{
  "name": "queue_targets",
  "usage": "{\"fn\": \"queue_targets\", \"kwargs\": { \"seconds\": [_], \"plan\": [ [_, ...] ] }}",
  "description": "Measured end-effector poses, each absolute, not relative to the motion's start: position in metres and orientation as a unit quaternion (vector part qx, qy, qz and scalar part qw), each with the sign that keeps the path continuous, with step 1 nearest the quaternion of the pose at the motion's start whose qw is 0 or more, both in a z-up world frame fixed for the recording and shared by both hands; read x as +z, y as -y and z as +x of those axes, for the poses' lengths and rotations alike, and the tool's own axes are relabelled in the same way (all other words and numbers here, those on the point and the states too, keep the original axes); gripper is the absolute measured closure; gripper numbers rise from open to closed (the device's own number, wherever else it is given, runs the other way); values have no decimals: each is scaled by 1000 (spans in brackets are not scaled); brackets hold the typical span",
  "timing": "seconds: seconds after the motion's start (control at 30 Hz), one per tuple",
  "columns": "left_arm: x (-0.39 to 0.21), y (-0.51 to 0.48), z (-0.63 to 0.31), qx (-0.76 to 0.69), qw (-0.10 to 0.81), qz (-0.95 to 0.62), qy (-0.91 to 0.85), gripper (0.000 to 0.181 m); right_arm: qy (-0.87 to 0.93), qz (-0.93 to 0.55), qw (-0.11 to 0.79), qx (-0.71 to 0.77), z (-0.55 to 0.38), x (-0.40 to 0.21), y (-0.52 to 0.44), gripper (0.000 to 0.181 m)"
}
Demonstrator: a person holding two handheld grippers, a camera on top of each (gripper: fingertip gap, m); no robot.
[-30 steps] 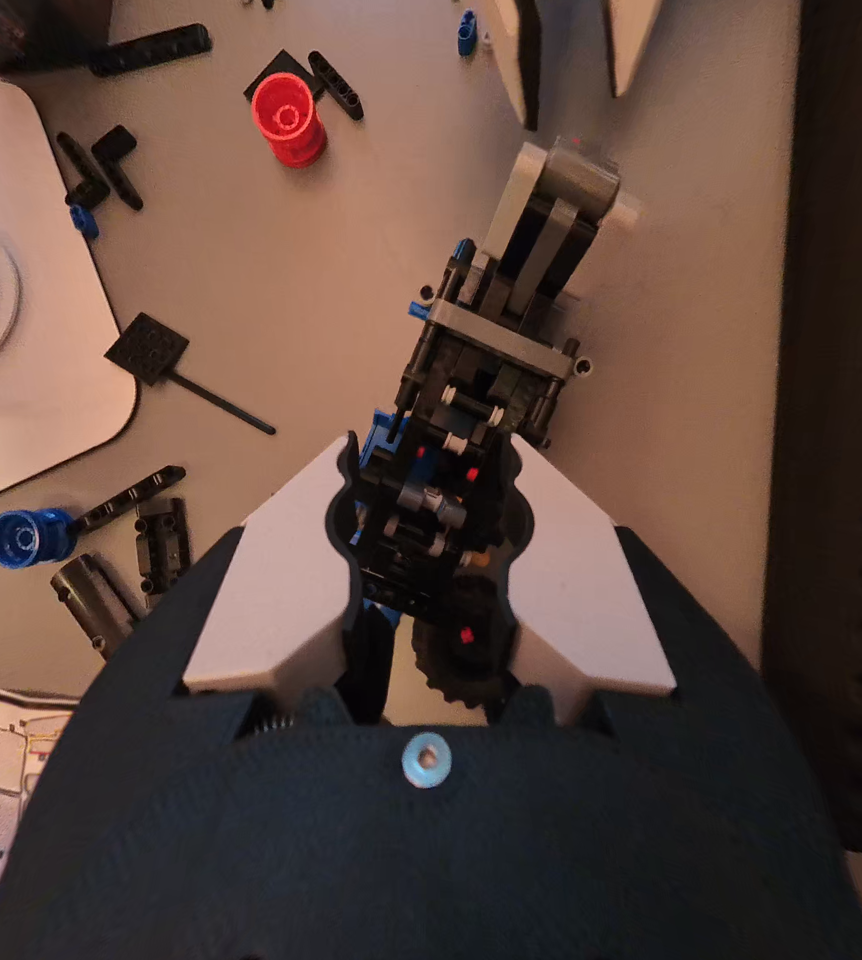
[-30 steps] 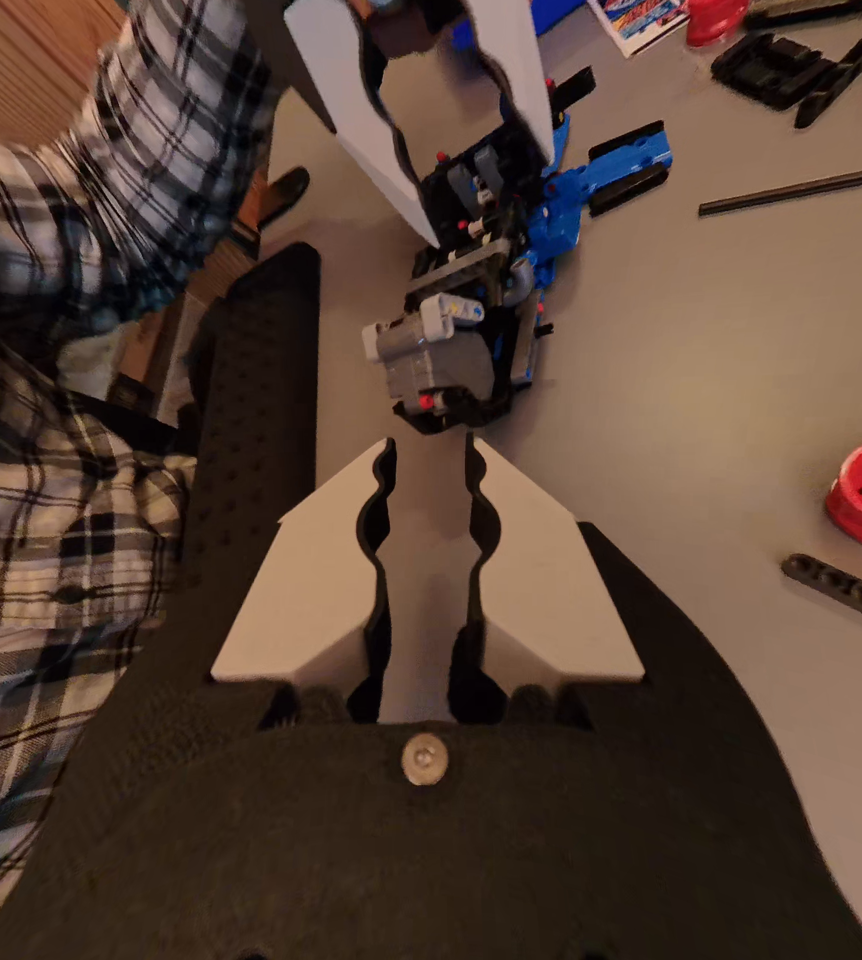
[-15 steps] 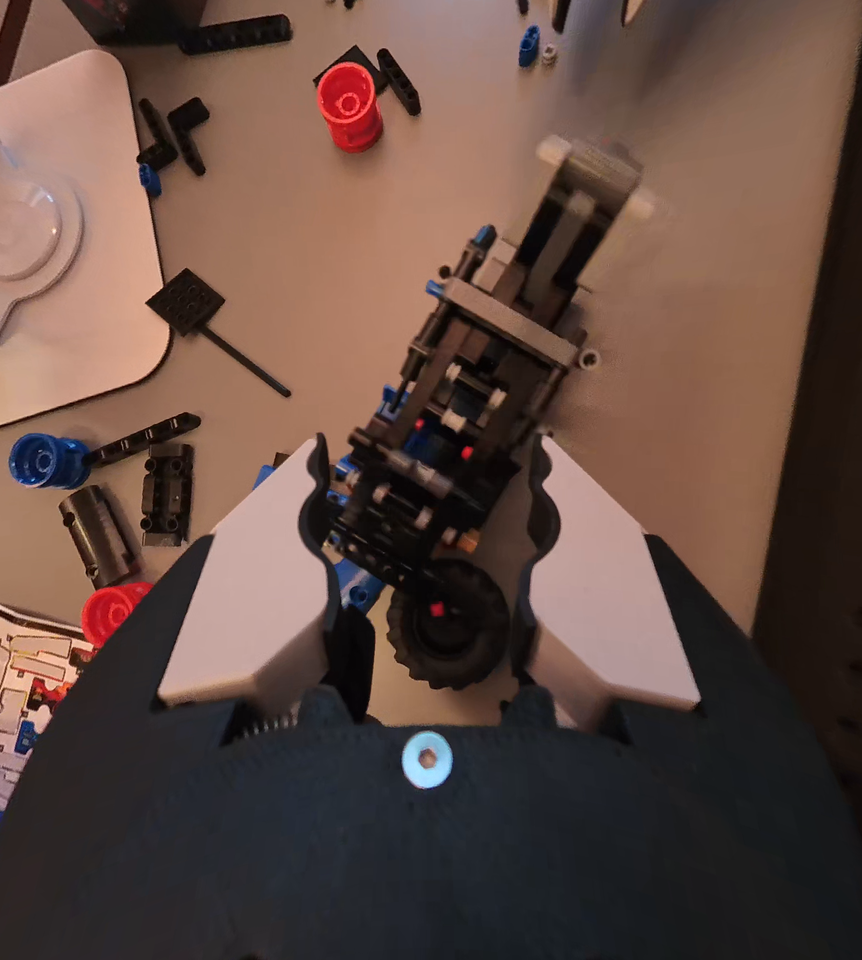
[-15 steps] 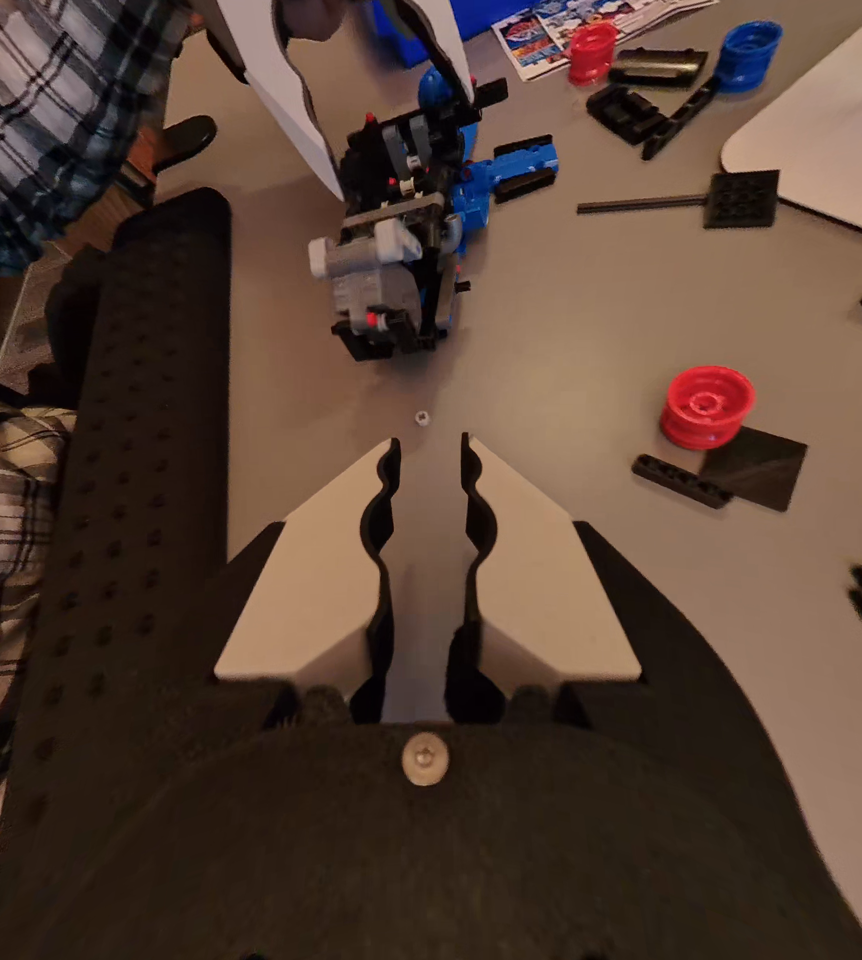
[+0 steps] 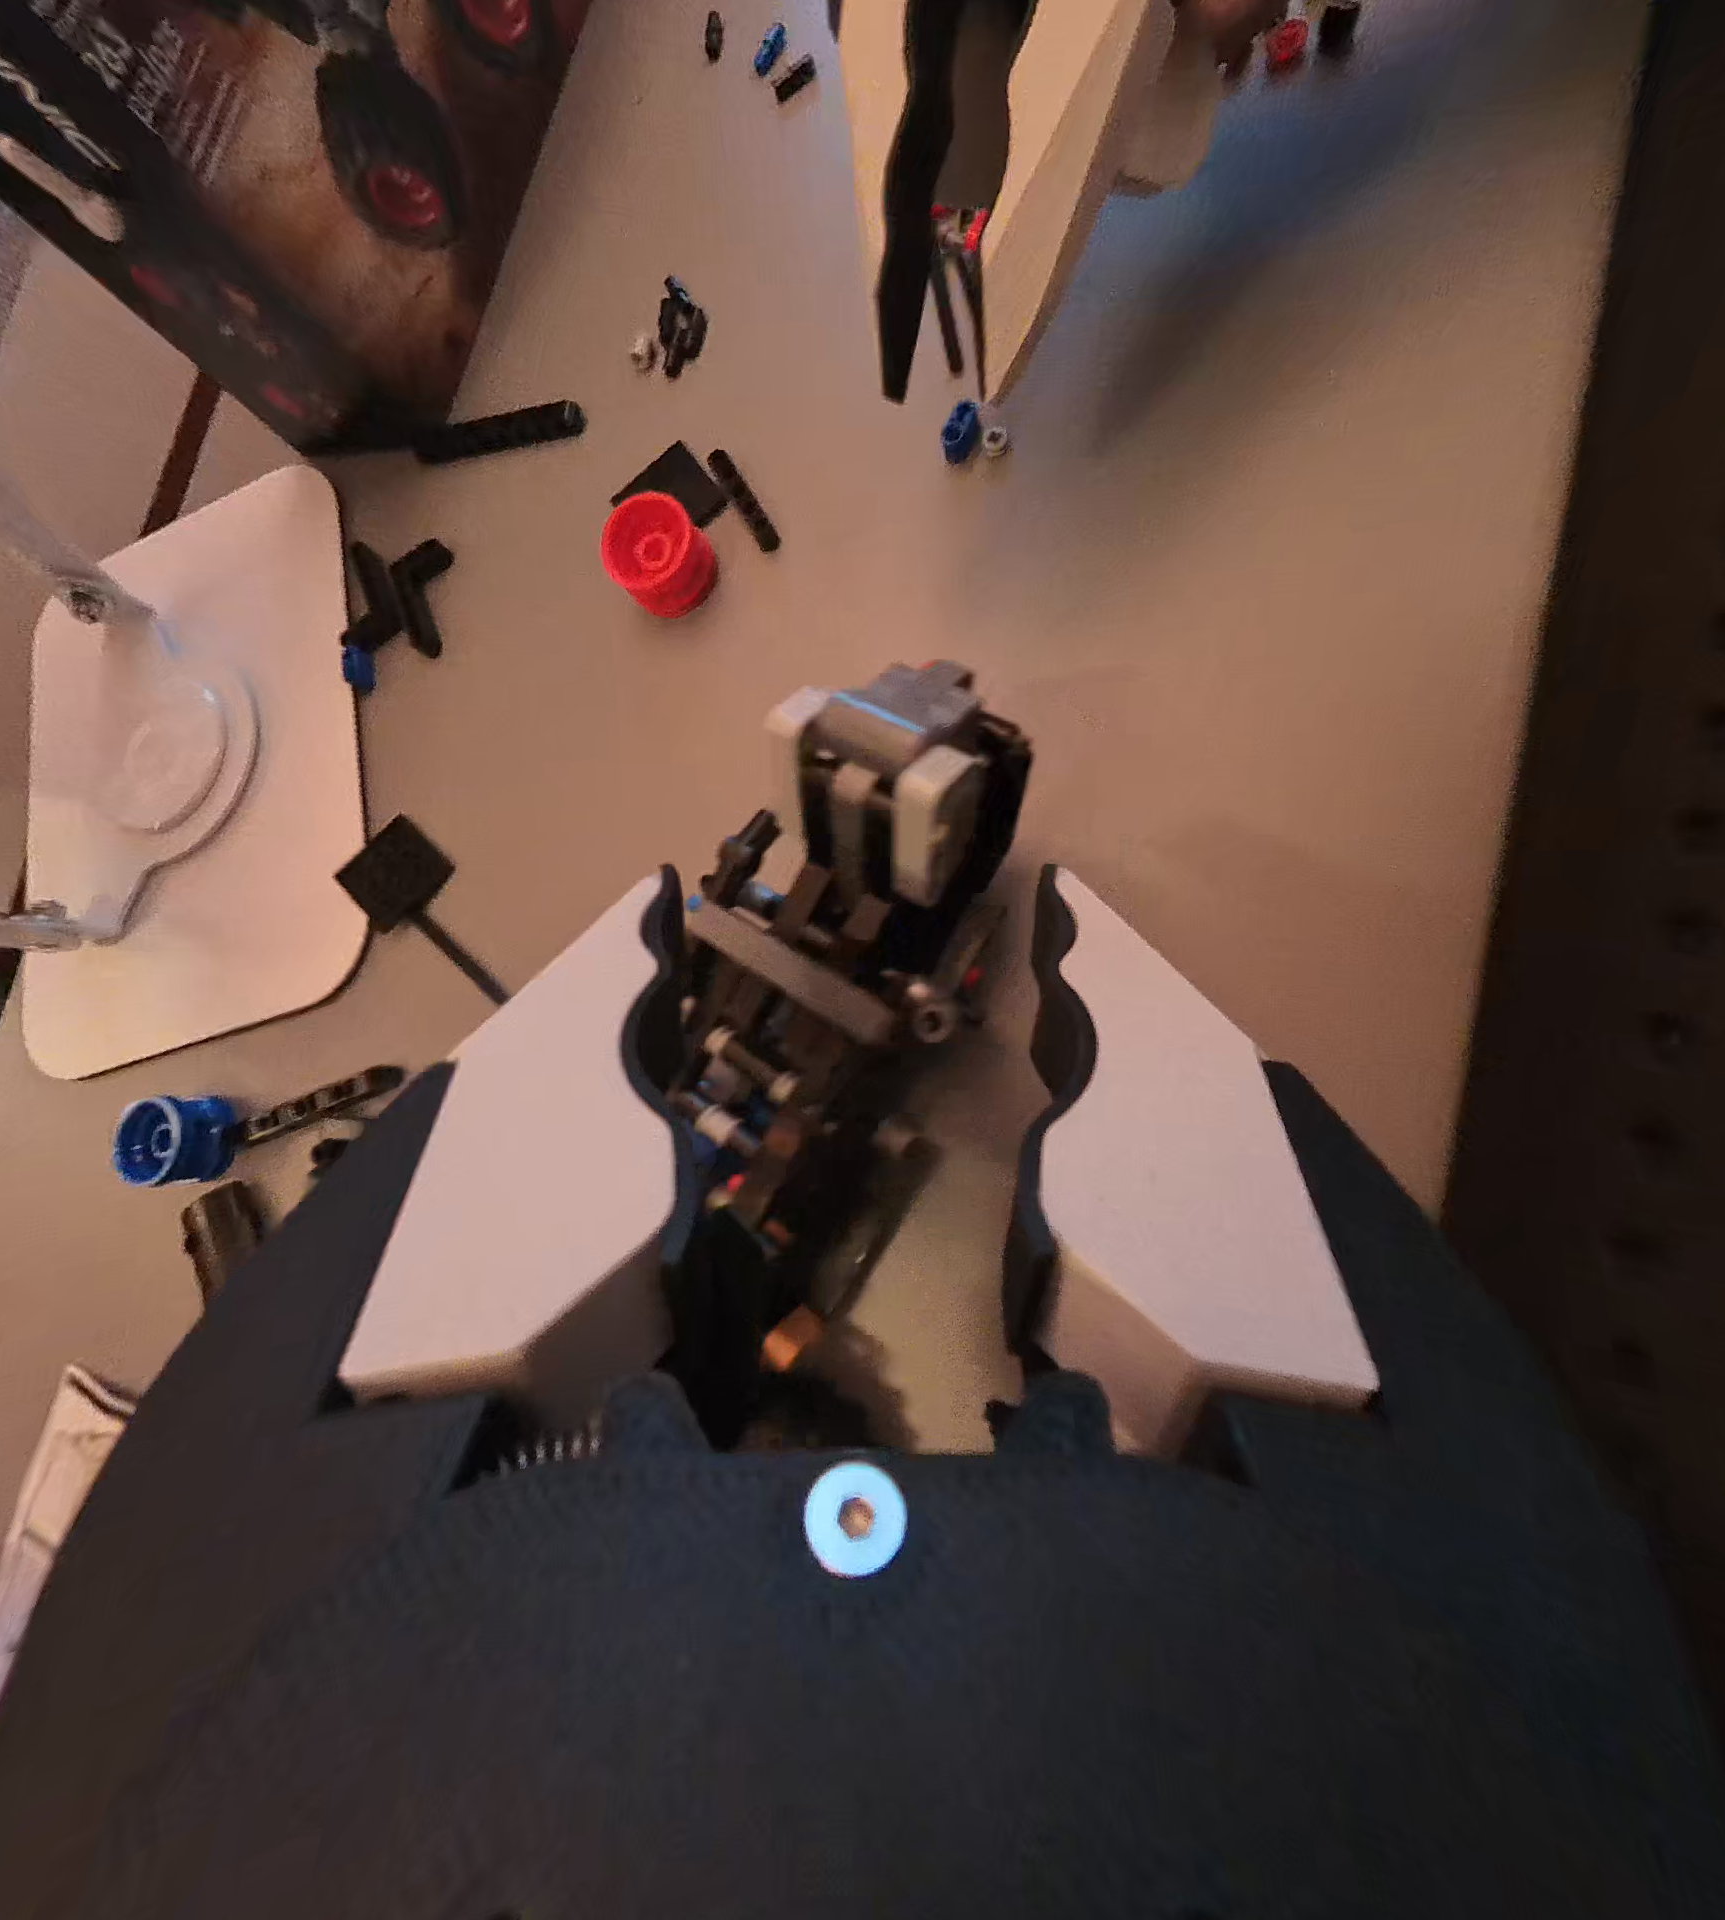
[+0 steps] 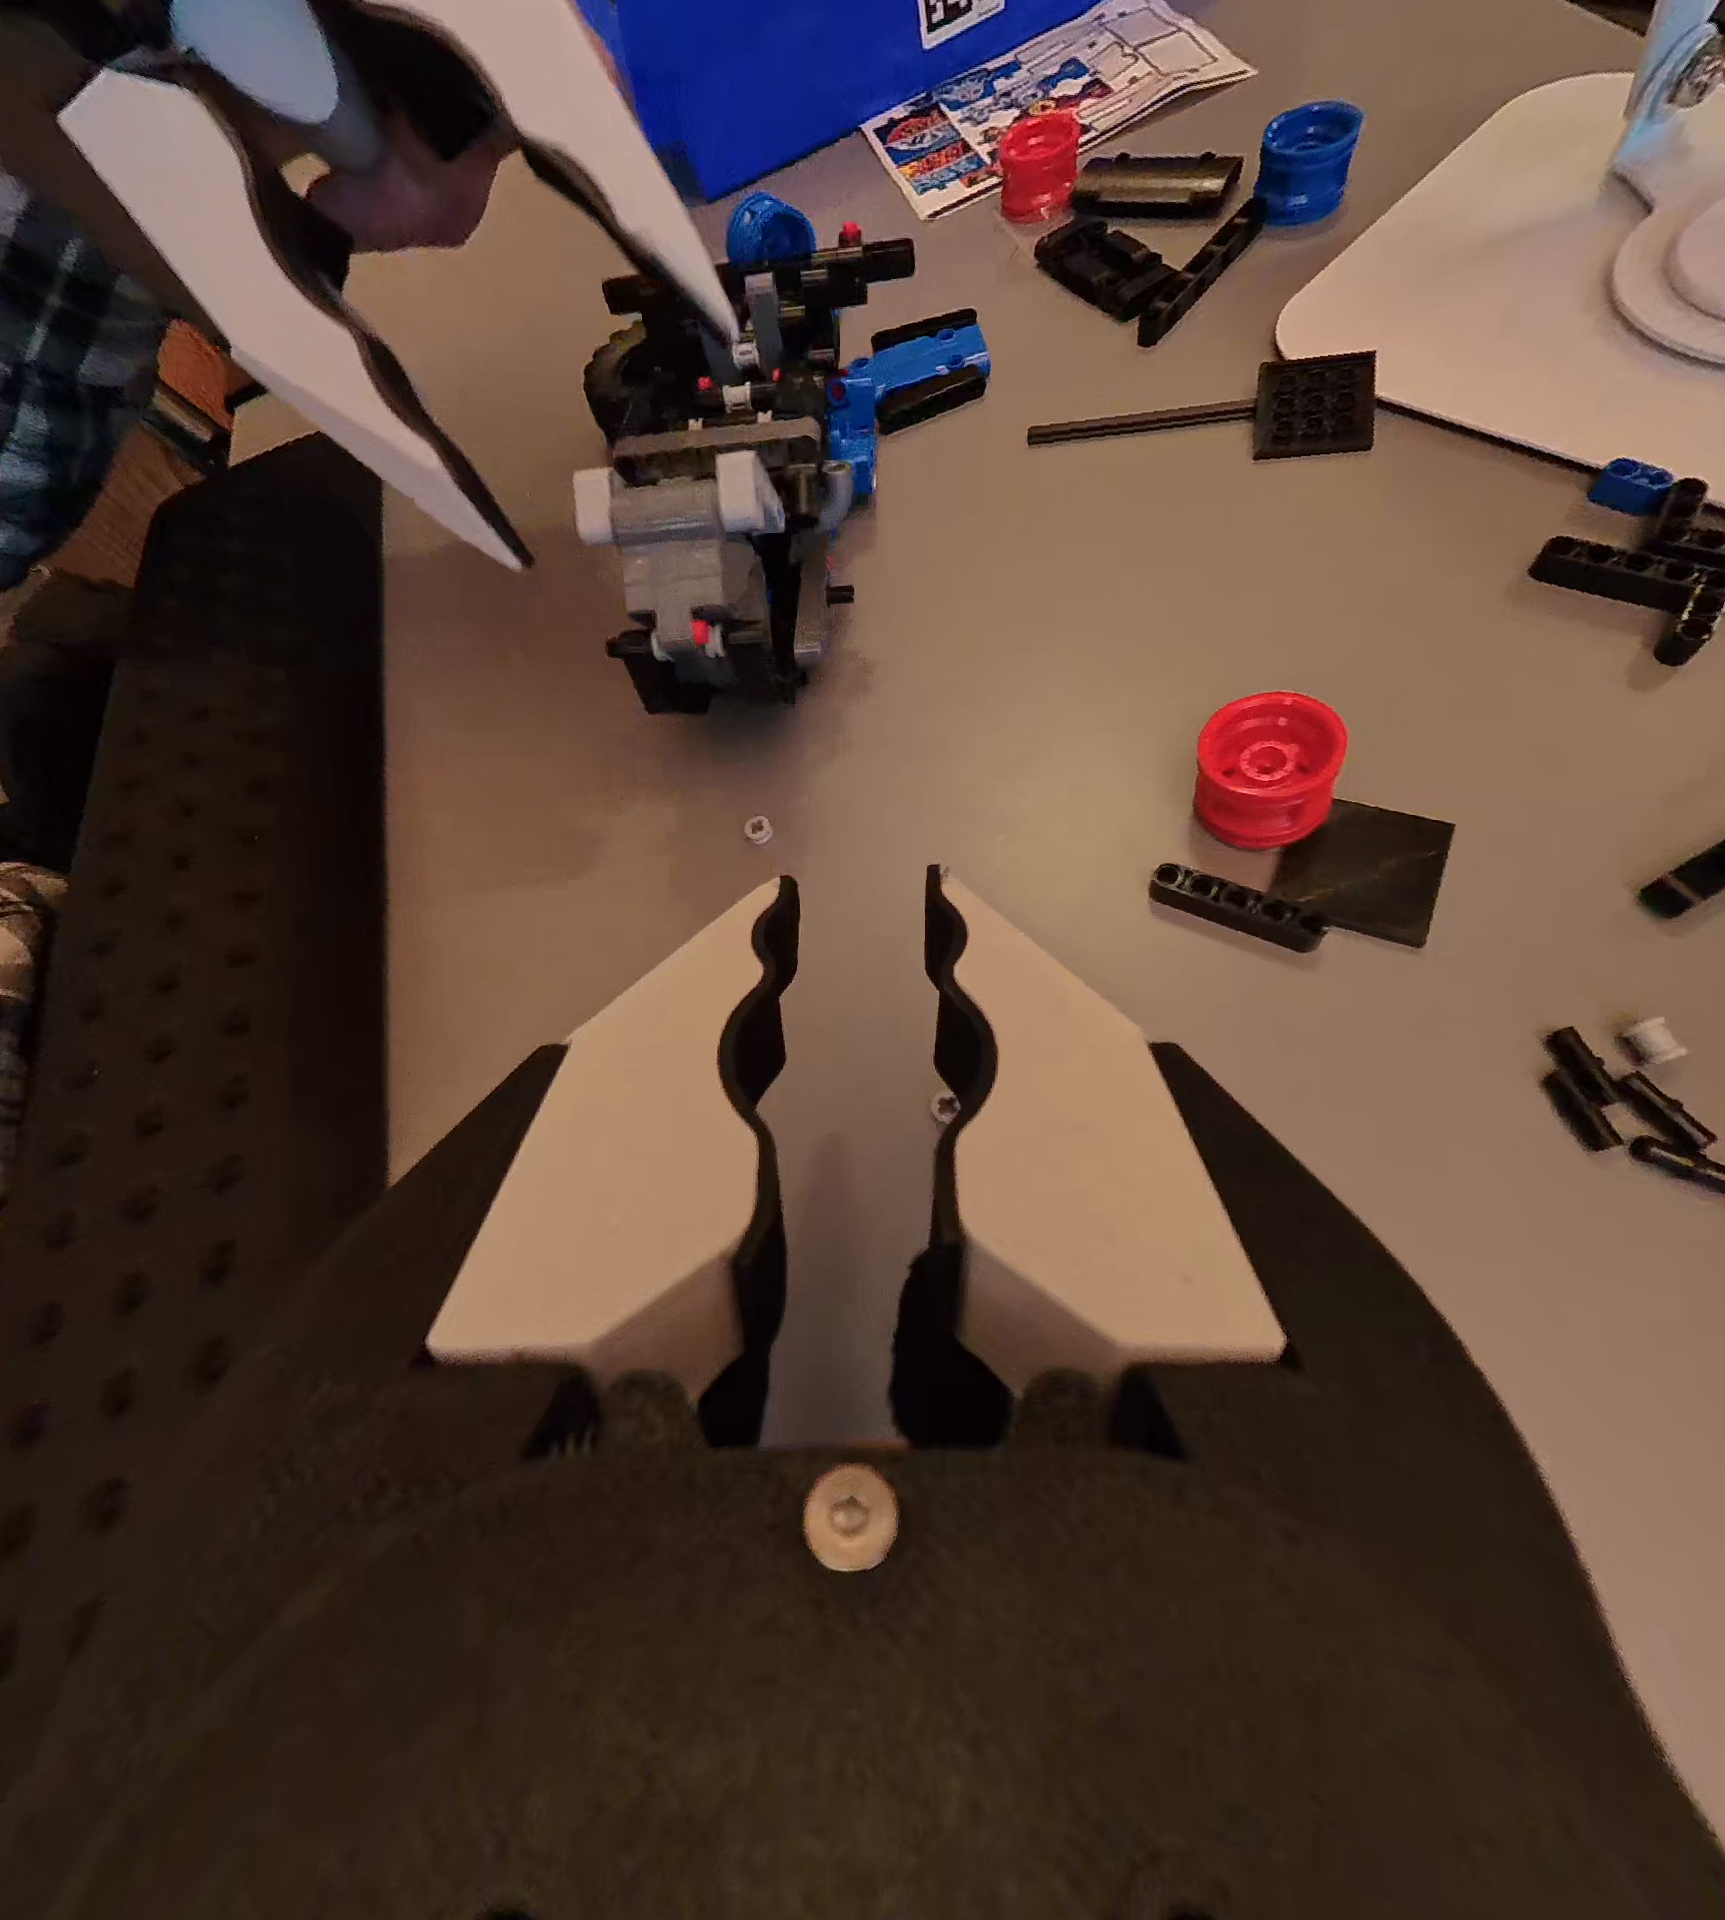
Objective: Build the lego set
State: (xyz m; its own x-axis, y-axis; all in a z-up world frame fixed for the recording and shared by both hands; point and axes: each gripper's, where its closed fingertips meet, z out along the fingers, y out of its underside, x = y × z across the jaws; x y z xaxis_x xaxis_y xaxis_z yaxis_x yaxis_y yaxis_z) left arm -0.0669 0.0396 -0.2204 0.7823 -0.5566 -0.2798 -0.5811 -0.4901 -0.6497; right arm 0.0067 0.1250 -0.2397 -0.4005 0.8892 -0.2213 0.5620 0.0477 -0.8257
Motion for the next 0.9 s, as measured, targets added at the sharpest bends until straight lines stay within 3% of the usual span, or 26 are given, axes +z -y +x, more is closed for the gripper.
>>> {"fn": "queue_targets", "kwargs": {
  "seconds": [0.13,0.23,0.9],
  "plan": [
    [-237,-47,-57,15,361,-879,-311,128,699,-523,181,453,8,-240,-130,159],
    [-245,-49,-59,22,359,-885,-296,149,688,-525,193,461,10,-232,-138,160],
    [-239,8,-73,44,374,-874,-309,145,619,-596,301,413,49,-218,-240,161]
  ]
}}
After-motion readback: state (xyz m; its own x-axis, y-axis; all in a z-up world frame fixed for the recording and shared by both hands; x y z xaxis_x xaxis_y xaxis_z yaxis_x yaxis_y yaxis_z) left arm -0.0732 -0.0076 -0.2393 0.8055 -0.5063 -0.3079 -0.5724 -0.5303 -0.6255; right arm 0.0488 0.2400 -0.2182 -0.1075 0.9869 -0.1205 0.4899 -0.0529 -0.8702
